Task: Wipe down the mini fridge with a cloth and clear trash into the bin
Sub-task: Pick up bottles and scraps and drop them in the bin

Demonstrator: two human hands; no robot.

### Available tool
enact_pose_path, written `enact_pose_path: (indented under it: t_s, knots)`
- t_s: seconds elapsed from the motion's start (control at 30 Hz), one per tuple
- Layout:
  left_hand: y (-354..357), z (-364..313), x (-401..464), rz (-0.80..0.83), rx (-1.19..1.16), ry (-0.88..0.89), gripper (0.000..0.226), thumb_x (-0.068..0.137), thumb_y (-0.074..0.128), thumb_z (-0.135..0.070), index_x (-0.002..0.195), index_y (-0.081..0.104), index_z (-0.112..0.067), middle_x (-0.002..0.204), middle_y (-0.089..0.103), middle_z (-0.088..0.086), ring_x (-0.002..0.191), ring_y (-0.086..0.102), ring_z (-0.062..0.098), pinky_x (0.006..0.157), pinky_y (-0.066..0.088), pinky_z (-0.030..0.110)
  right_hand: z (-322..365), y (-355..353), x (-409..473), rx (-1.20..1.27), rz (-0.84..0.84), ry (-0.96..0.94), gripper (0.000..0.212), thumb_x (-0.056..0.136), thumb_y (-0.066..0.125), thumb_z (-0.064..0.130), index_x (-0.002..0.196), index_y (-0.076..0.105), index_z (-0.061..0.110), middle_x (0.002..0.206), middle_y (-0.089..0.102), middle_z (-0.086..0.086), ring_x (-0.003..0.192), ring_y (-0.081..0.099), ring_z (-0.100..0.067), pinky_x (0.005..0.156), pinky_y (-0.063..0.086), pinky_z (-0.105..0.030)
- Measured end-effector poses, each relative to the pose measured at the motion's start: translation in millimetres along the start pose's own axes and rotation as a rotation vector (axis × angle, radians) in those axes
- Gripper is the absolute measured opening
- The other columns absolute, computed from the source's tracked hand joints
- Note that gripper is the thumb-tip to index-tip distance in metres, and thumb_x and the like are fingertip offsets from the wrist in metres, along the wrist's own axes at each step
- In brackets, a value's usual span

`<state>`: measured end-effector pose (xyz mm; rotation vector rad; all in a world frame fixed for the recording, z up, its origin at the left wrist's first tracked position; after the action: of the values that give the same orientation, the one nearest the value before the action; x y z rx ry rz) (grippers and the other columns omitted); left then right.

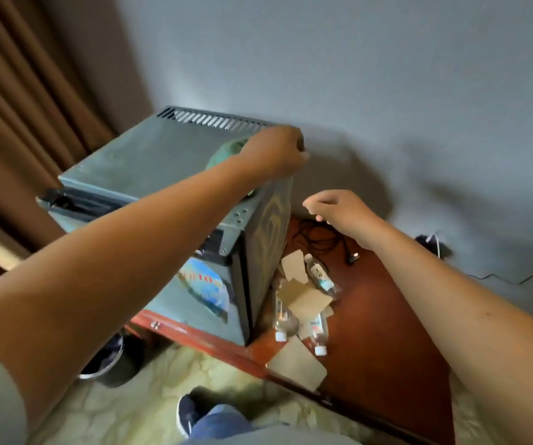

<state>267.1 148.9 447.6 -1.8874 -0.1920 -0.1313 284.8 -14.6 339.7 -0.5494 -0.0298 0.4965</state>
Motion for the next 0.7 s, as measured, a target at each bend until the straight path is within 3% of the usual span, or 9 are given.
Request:
enact_pose_path:
  t_s: [0.17,0.27,0.37,0.4,0.47,0.53,0.6,0.7]
  knots:
    - [51.7,-29.4,-43.3,0.055,-0.021,-0.040,0.025,0.088,0.057,-0.040,0.097,0.069,-0.019,0.093,0.070,-0.002,0.083,0.064,0.018,0.074,0.056,0.036,-53.5,10.1,-24.5,-0.057,0.158,0.026,0.022,0.096,0.059,0.030,0.111,0.076,0.029,0.093,0.071,0.020,0.078,0.068,0.007,0.062,0.046,-0.010]
    - [94.7,-34.7,-64.5,0.099,-0.059,-0.075,0.021,0.090,0.057,-0.039,0.097,0.068,-0.023,0.089,0.066,-0.007,0.081,0.062,0.014,0.065,0.053,0.030,-88.2,17.1,-38.1,-0.064,0.240,0.081,0.024,0.101,0.057,0.027,0.119,0.073,0.025,0.106,0.072,0.010,0.091,0.066,-0.002,0.069,0.047,-0.016]
    - [144.2,-29.2,-84.7,0.176,-0.115,-0.140,0.014,0.089,0.057,-0.037,0.092,0.067,-0.028,0.082,0.060,-0.013,0.079,0.059,0.010,0.057,0.044,0.023,-125.2,30.4,-48.6,-0.035,0.276,0.169,0.026,0.102,0.055,0.022,0.121,0.073,0.017,0.117,0.072,-0.003,0.090,0.064,-0.003,0.063,0.051,-0.013]
    - [161.4,-24.0,-91.9,0.209,-0.128,-0.169,0.015,0.089,0.056,-0.038,0.093,0.067,-0.028,0.081,0.060,-0.014,0.079,0.059,0.009,0.058,0.044,0.023,-137.0,36.4,-53.1,-0.031,0.296,0.208,0.028,0.103,0.054,0.019,0.124,0.071,0.012,0.122,0.070,-0.007,0.092,0.064,-0.005,0.064,0.052,-0.015]
    - [197.5,-9.2,-106.3,0.285,-0.148,-0.244,0.018,0.089,0.055,-0.040,0.097,0.067,-0.029,0.084,0.062,-0.014,0.079,0.059,0.008,0.063,0.048,0.024,-159.5,49.1,-59.9,-0.051,0.344,0.272,0.032,0.104,0.050,0.018,0.128,0.067,0.005,0.132,0.064,-0.014,0.112,0.063,-0.019,0.082,0.053,-0.033]
    - [233.4,6.6,-123.1,0.365,-0.170,-0.321,0.018,0.089,0.056,-0.039,0.097,0.067,-0.028,0.085,0.063,-0.012,0.078,0.059,0.007,0.064,0.048,0.024,-180.1,62.4,-67.0,-0.121,0.409,0.278,0.033,0.106,0.046,0.016,0.129,0.067,0.009,0.137,0.062,-0.008,0.124,0.058,-0.022,0.094,0.046,-0.031]
    - [266.3,22.2,-140.0,0.433,-0.186,-0.389,0.015,0.088,0.056,-0.035,0.094,0.066,-0.026,0.082,0.063,-0.010,0.077,0.060,0.008,0.061,0.047,0.023,-200.5,74.5,-74.6,-0.157,0.451,0.296,0.032,0.106,0.044,0.015,0.128,0.068,0.013,0.135,0.062,-0.003,0.123,0.058,-0.018,0.097,0.046,-0.024]
    - [307.6,43.3,-165.7,0.528,-0.175,-0.453,0.013,0.088,0.050,-0.033,0.085,0.061,-0.026,0.086,0.065,-0.005,0.076,0.060,0.014,0.059,0.045,0.026,-231.7,91.3,-87.4,-0.098,0.465,0.395,0.027,0.103,0.052,0.022,0.119,0.072,0.017,0.129,0.066,-0.001,0.113,0.062,-0.015,0.088,0.051,-0.024]
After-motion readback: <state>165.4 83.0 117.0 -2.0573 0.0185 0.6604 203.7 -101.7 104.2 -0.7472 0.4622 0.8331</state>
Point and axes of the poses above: each hand's wrist, its own x-axis towards the middle knuckle, its own y-axis out of the palm, z = x × y, the point moved 4 cm from there along x, towards the middle knuckle
